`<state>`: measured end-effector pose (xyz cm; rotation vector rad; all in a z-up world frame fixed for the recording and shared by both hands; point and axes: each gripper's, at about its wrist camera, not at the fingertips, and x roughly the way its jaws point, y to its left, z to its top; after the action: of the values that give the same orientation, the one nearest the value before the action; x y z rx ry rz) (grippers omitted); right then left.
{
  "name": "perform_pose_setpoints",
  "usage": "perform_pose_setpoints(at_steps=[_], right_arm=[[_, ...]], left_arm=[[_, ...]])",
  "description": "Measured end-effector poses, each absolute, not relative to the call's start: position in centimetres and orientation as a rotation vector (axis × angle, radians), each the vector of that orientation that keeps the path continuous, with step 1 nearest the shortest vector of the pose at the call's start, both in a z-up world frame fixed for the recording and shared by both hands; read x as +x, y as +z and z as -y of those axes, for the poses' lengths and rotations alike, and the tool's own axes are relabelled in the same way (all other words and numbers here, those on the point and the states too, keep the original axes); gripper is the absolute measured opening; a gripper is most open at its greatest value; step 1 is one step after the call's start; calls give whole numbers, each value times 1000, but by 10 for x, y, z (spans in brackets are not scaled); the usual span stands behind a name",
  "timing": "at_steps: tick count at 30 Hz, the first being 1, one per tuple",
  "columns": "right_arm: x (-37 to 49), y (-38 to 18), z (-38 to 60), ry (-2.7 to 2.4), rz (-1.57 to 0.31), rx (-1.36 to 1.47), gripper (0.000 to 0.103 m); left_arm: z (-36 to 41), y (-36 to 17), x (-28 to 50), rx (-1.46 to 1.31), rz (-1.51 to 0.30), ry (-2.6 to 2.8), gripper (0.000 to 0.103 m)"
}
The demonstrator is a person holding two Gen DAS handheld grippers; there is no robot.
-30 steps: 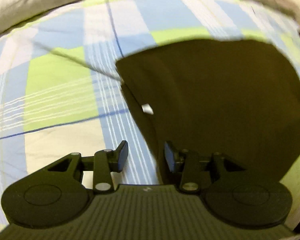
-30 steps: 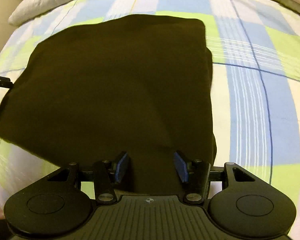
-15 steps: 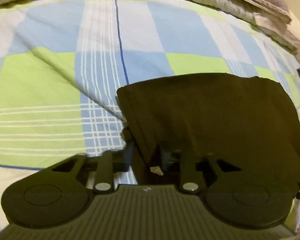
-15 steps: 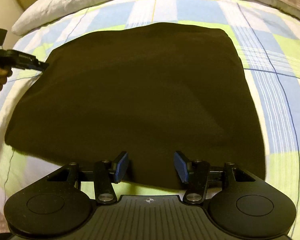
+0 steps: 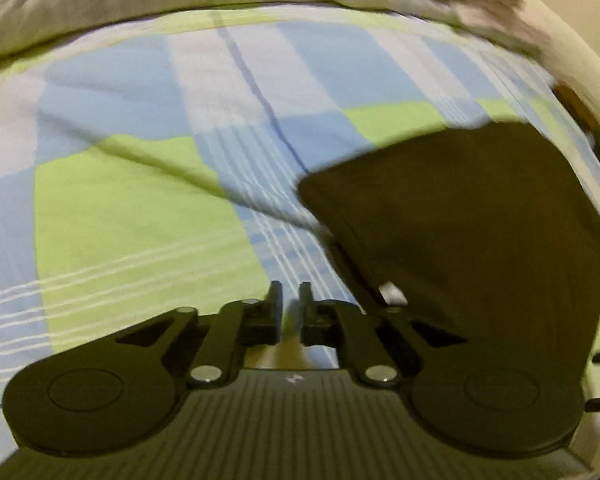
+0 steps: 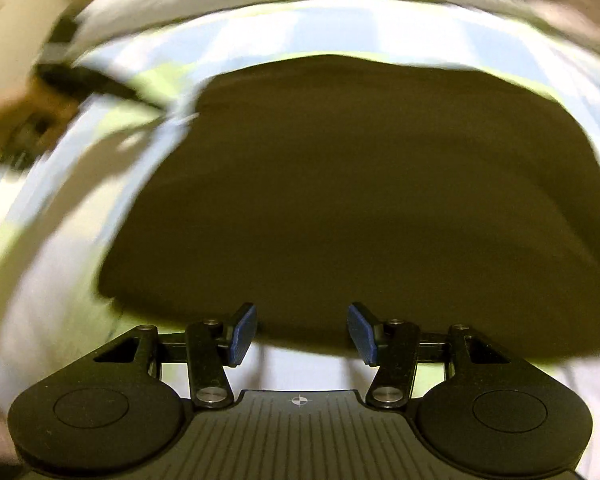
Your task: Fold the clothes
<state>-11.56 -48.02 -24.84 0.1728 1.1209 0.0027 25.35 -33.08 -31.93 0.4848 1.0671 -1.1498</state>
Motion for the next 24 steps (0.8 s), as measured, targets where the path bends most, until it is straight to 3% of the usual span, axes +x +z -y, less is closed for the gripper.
perform_pose_setpoints(at_steps=[2, 4, 5, 7, 11, 13, 14, 15, 16, 17, 24], right_arm=[[-105, -248, 446, 113, -1129, 23, 55], [-97, -250, 415, 208, -1122, -120, 76], [-96, -252, 401, 250, -1111, -188, 79], [-96, -258, 374, 317, -1084, -314, 80], [-99, -277, 338, 352, -1018, -520, 80], [-92, -288, 331, 326, -1007, -564, 79], [-88, -288, 332, 311, -1004, -541, 75], [-83, -289, 334, 296, -1001, -519, 56], [-78, -288, 337, 281, -1004, -486, 22], [-72, -285, 342, 268, -1020, -436, 5], [-69, -234, 362, 221, -973, -280, 3]], left_arm=[[323, -315, 238, 575, -1014, -1204, 20], [316, -311, 221, 674, -936, -1250, 36], [310, -310, 212, 723, -893, -1279, 39], [295, -304, 199, 793, -799, -1334, 42], [276, -298, 169, 966, -561, -1459, 66], [271, -302, 155, 1086, -436, -1519, 69], [268, -304, 148, 1146, -373, -1547, 72], [267, -308, 143, 1202, -320, -1568, 73], [267, -312, 138, 1252, -266, -1589, 73], [267, -317, 134, 1302, -211, -1609, 73], [296, -346, 118, 1477, 119, -1682, 73]])
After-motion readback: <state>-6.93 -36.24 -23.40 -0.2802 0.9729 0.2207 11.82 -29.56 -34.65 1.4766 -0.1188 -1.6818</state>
